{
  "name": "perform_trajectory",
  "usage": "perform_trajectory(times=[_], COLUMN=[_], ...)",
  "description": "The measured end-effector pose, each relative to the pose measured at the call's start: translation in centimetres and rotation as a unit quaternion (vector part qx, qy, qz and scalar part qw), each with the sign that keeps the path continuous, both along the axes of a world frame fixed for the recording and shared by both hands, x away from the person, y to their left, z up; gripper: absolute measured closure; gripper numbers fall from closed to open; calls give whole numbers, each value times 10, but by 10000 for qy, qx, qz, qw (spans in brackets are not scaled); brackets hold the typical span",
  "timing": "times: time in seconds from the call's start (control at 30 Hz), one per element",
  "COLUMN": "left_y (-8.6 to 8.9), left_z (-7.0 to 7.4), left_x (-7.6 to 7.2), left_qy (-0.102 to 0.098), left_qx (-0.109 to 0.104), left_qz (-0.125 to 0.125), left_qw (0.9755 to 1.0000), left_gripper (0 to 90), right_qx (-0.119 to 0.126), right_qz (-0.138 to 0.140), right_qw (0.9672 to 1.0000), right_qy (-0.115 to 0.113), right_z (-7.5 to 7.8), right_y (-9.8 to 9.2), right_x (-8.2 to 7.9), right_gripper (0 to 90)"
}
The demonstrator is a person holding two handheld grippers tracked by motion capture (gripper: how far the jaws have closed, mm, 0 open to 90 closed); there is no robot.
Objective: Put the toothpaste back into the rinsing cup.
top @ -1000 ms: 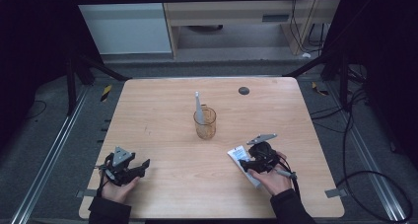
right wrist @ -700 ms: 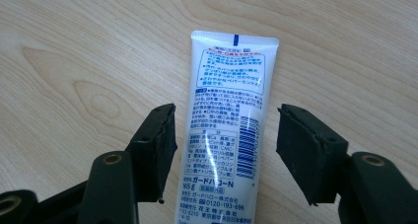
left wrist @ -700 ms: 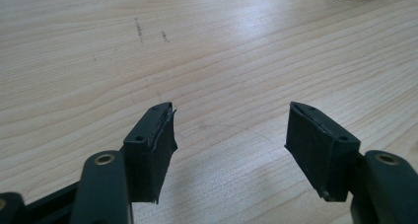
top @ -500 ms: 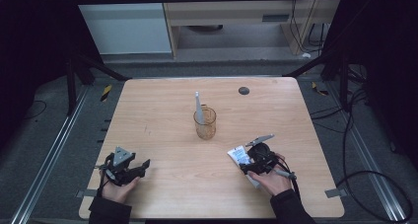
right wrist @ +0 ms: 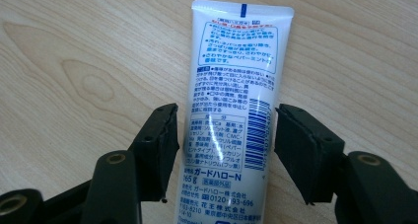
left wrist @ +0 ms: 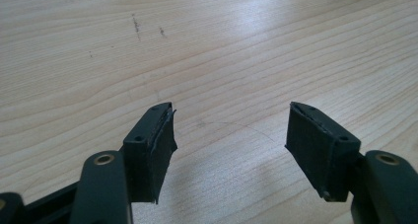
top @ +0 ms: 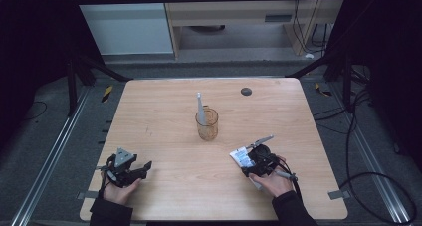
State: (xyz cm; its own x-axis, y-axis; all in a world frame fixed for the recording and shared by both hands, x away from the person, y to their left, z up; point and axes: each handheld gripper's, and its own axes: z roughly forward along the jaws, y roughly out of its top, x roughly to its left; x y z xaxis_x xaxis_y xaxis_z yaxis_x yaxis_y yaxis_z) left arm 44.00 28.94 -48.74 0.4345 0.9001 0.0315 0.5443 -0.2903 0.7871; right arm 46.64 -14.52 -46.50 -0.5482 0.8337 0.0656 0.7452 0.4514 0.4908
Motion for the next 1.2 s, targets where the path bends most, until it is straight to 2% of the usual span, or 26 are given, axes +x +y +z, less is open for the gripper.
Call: perform_trajectory(times=[0.43,0.83,1.0,1.2], left_y=[0,-1,-1,0], left_z=[-1,-2,-2,-2], left_x=[0,0,1,1], left_qy=[34,83,98,103], left_qx=[25,30,32,32], left_qz=[-24,-33,-34,-30], left_qw=[10000,10000,9999,9999], left_gripper=[342,342,342,343], right_qx=[-27,-180,-288,-289], right_qz=[-74,-110,-123,-225], right_qw=[9998,9992,9987,9980], right_qy=[174,353,403,507], right_z=[-6,-10,-9,-7], right_y=[0,5,7,7], right_x=[3,6,6,7], right_gripper=[429,428,454,520])
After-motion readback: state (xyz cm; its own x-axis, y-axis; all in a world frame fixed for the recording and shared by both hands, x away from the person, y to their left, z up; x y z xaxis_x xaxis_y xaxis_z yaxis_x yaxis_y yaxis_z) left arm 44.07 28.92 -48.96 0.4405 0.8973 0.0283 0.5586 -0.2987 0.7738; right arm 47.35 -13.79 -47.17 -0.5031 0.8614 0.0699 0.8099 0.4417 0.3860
